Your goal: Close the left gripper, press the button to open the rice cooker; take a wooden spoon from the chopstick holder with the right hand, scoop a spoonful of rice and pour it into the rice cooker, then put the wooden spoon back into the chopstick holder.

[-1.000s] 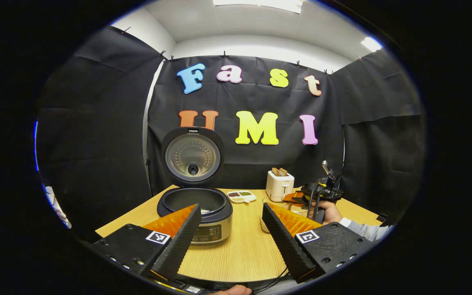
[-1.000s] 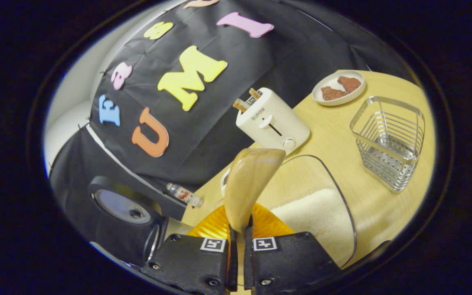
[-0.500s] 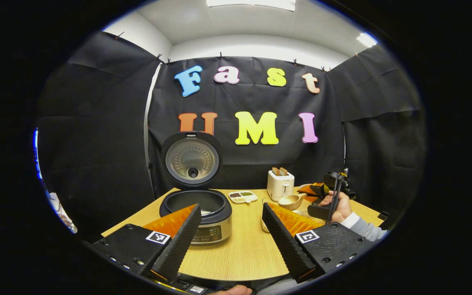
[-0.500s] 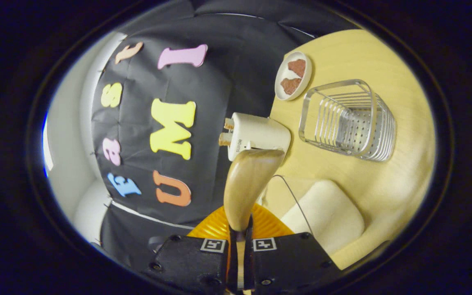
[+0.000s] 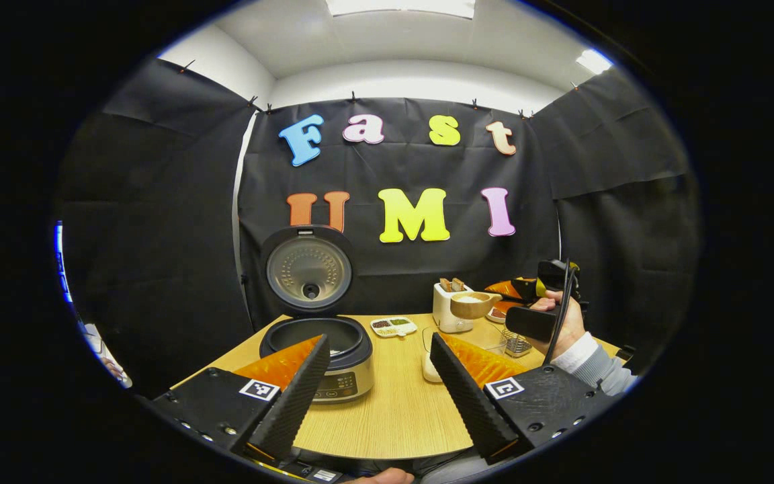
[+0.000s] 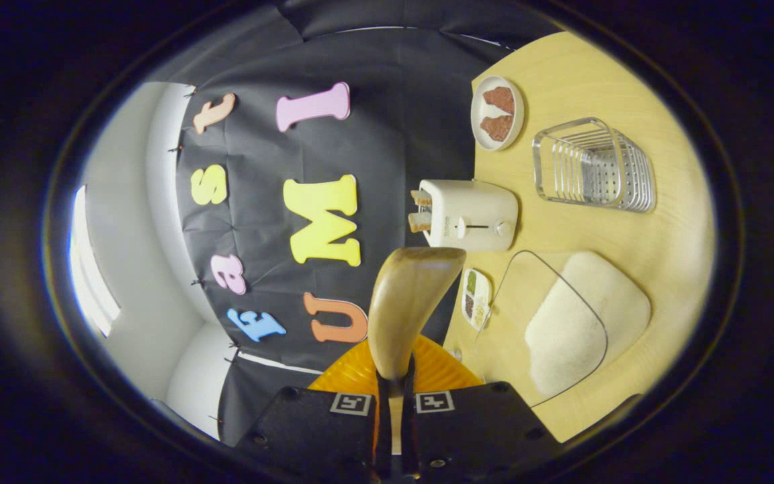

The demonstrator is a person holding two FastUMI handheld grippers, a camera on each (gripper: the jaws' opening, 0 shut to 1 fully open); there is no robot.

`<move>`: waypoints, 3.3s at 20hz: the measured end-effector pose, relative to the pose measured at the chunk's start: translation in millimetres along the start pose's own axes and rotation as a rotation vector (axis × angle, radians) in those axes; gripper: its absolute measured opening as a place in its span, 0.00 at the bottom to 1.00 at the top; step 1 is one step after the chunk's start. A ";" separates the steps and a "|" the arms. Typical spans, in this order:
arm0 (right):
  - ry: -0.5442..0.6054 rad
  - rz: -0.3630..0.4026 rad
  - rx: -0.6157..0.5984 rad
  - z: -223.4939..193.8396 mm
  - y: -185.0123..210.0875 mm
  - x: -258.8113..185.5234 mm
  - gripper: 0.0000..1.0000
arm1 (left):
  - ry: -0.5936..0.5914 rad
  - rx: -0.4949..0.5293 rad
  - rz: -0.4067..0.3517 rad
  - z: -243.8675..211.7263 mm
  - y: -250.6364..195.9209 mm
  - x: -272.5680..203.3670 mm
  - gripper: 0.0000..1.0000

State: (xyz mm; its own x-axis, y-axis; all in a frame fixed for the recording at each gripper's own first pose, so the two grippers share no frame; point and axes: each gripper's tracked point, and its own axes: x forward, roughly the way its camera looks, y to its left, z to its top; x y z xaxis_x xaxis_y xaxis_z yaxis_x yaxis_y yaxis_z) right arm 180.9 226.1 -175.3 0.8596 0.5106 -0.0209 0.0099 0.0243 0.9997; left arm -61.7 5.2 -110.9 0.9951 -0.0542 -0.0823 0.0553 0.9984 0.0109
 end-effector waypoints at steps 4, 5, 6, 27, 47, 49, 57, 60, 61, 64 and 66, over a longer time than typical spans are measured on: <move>0.023 0.014 -0.064 -39.0 24.9 9.3 0.11 | -0.014 -0.011 0.011 2.1 16.2 -15.8 0.96; 0.035 0.015 -0.088 -50.3 30.1 14.1 0.10 | -0.014 -0.020 0.005 2.7 18.7 -19.5 0.96; 0.055 0.015 -0.124 -66.7 36.3 20.4 0.10 | -0.011 -0.032 -0.006 1.3 20.5 -23.5 0.95; 0.138 -0.015 -1.267 -273.6 65.4 131.3 0.11 | 0.017 -0.070 0.097 -23.2 87.2 -64.8 0.95; 0.097 0.151 -1.843 -318.8 85.0 97.7 0.11 | 0.050 -0.066 0.134 -24.7 88.6 -58.8 0.96; 0.086 0.134 -1.807 -297.3 90.5 88.9 0.11 | 0.055 -0.059 0.133 -25.0 84.7 -54.0 0.95; 0.011 0.028 -1.736 -174.8 108.1 47.1 0.12 | 0.027 -0.042 0.081 -11.1 42.2 -34.8 0.96; -0.025 -0.009 -1.712 -124.4 112.3 30.1 0.12 | 0.015 -0.011 0.071 -7.1 25.2 -25.5 0.96; -0.039 -0.022 -1.703 -106.6 114.1 24.4 0.12 | 0.009 -0.001 0.062 -5.4 18.7 -22.5 0.96; -0.099 -0.070 -1.674 -49.0 117.6 10.6 0.16 | -0.008 0.008 0.048 1.6 2.6 -10.4 0.96; -0.130 -0.106 -1.646 -11.8 117.0 2.7 0.13 | -0.014 -0.001 0.050 4.8 -1.5 -0.7 0.96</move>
State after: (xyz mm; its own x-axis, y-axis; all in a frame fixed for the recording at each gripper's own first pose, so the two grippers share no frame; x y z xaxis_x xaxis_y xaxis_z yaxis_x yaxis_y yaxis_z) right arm 178.4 240.5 -58.6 0.9254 0.3790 0.0029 -0.3770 0.9212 -0.0960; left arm -62.1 3.6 -106.0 0.9977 -0.0047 -0.0677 0.0057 0.9999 0.0135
